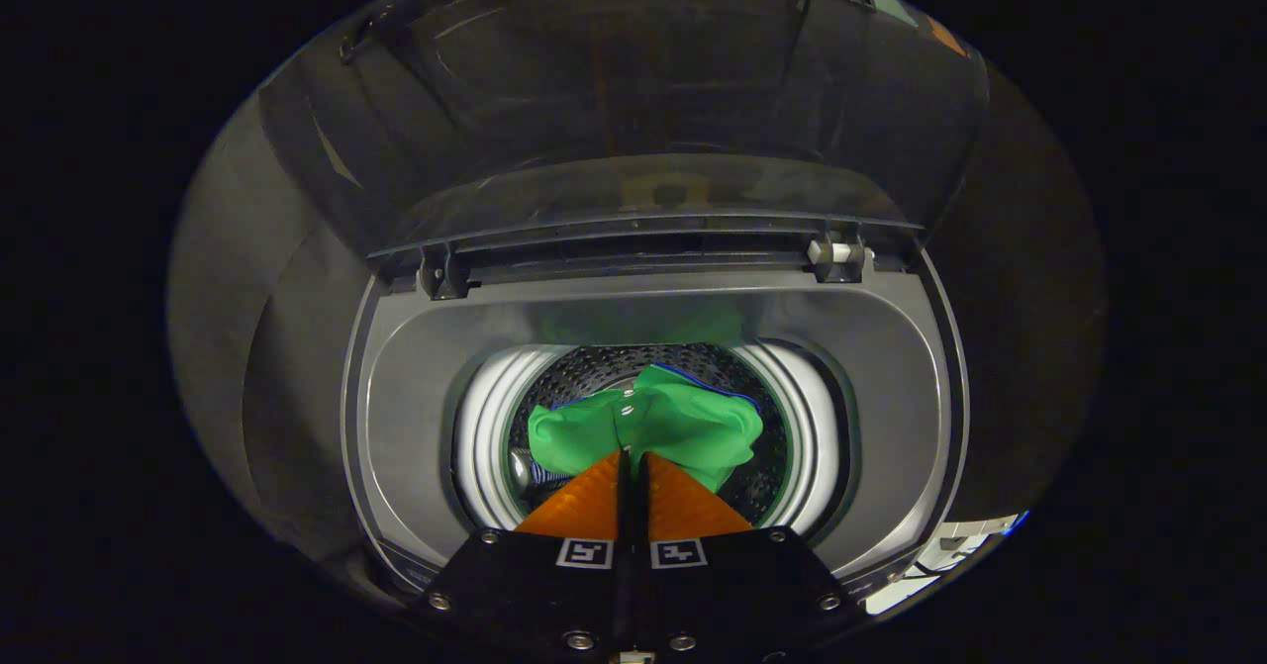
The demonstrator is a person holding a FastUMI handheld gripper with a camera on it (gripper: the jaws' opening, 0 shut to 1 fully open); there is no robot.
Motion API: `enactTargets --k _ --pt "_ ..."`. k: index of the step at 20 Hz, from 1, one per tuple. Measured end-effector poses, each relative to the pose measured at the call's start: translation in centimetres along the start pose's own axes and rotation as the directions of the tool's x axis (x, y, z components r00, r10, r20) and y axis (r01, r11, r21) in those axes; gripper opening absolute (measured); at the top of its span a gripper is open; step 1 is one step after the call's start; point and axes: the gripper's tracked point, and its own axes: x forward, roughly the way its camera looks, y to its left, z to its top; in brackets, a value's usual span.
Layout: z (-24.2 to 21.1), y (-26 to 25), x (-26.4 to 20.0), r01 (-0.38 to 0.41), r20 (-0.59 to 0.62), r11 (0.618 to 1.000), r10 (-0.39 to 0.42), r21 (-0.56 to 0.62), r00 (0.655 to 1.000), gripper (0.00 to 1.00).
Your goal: Put the clothes into the washing machine and then close the washing machine lid.
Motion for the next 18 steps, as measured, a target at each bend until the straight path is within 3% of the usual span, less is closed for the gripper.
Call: enactTargets --k 3,4,7,18 --pt "-0.3 -0.7 0.1 0.028 -0.017 1.0 -0.028 -0.013 0.999 0.02" --pt "0.0 -0.4 -0.4 0.008 -0.014 1.0 -0.009 -0.013 1.0 0.1" --pt "0.4 -0.4 -0.7 0.006 0.015 1.0 -0.006 0.0 1.0 0.97" --pt "-0.1 0.2 -3.2 0.006 0.056 1.0 -0.005 -0.022 0.998 0.96"
